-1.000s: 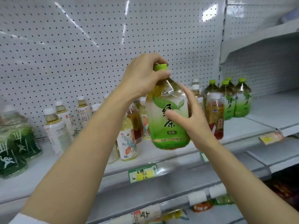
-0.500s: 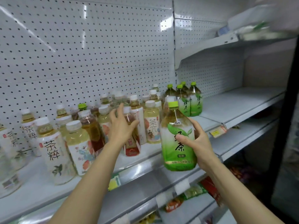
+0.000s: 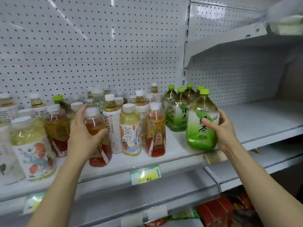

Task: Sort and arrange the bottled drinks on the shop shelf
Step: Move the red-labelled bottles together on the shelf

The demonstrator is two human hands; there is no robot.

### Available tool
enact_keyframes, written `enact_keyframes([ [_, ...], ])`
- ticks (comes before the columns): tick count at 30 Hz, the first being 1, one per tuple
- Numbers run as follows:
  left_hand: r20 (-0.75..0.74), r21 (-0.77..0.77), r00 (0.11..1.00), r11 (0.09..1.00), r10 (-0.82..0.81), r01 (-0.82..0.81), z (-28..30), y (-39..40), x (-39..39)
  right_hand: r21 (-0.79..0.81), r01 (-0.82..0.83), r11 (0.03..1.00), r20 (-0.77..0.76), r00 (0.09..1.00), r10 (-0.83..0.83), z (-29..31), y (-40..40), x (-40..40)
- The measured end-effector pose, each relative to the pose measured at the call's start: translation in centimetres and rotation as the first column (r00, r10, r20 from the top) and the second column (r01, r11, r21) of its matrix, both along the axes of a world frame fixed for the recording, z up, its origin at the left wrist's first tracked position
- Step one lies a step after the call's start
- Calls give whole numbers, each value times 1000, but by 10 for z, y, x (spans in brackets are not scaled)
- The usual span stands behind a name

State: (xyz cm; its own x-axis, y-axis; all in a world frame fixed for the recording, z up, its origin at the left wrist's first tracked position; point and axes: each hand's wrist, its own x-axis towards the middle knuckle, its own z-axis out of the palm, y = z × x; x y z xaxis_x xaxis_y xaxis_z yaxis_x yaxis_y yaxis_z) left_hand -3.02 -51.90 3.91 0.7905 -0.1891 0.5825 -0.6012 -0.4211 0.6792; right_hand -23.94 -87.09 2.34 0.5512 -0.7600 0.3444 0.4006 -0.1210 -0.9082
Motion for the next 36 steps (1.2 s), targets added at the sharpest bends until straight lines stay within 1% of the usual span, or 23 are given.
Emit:
enact_keyframes([
  [4, 29, -69, 999, 997, 39, -37, -12, -1, -6, -23, -72, 997, -69, 995, 70, -5, -37, 27],
  [9, -5, -46, 997, 995, 83, -83, -22, -4, -11, -90, -120, 989, -110, 988, 110, -10, -50, 47],
  [11, -21, -26, 995, 995, 97, -97, -28, -3, -11, -126, -152, 980, -177, 976, 128, -10, -50, 46],
  [12, -25, -21, 995, 995, 98, -98, -30, -3, -11, -148, -162, 976, -233, 964, 124, -9, -49, 42],
  [14, -27, -18, 994, 994, 106, -107, -33, -3, -11, -209, -171, 963, -350, 932, 89, -10, -56, 37],
  [15, -28, -22, 993, 993, 116, -117, -35, -3, -12, -276, -151, 949, -383, 923, 36, -14, -62, 38],
  [16, -29, -28, 991, 991, 130, -131, -37, -4, -12, -368, -76, 927, -387, 919, -79, -16, -60, 38],
  [17, -31, -30, 989, 989, 145, -146, -40, -6, -13, -463, 37, 886, -336, 917, -214, -13, -48, 36],
  [18, -35, -31, 987, 987, 158, -159, -42, -7, -13, -522, 181, 833, -223, 914, -338, -11, -31, 34],
  [19, -46, -32, 984, 984, 173, -174, -44, -9, -13, -538, 314, 783, -73, 907, -414, -11, -12, 32],
  [20, -57, -31, 981, 981, 187, -189, -46, -10, -14, -527, 369, 765, 42, 911, -411, -13, 12, 31],
  [21, -66, -29, 977, 979, 200, -203, -46, -12, -15, -539, 338, 771, 84, 933, -350, -14, 37, 32],
  [22, -68, -28, 976, 977, 208, -210, -46, -13, -16, -568, 249, 784, 60, 963, -262, -16, 60, 35],
  [24, -69, -34, 974, 975, 217, -219, -47, -14, -19, -605, 41, 795, -72, 992, -106, -25, 95, 48],
  [25, -72, -39, 971, 972, 229, -232, -46, -14, -21, -614, -16, 789, -124, 989, -77, -29, 107, 54],
  [28, -72, -43, 961, 962, 267, -271, -47, -11, -26, -614, -76, 786, -234, 968, -89, -34, 123, 70],
  [32, -46, -45, 960, 960, 275, -277, -54, 1, -32, -593, -114, 797, -359, 924, -135, -37, 119, 78],
  [34, -54, -65, 963, 962, 263, -266, -55, 8, -35, -572, -140, 809, -400, 908, -126, -35, 119, 79],
  [36, -43, -80, 969, 966, 244, -247, -54, 15, -38, -564, -122, 816, -411, 899, -149, -30, 123, 79],
])
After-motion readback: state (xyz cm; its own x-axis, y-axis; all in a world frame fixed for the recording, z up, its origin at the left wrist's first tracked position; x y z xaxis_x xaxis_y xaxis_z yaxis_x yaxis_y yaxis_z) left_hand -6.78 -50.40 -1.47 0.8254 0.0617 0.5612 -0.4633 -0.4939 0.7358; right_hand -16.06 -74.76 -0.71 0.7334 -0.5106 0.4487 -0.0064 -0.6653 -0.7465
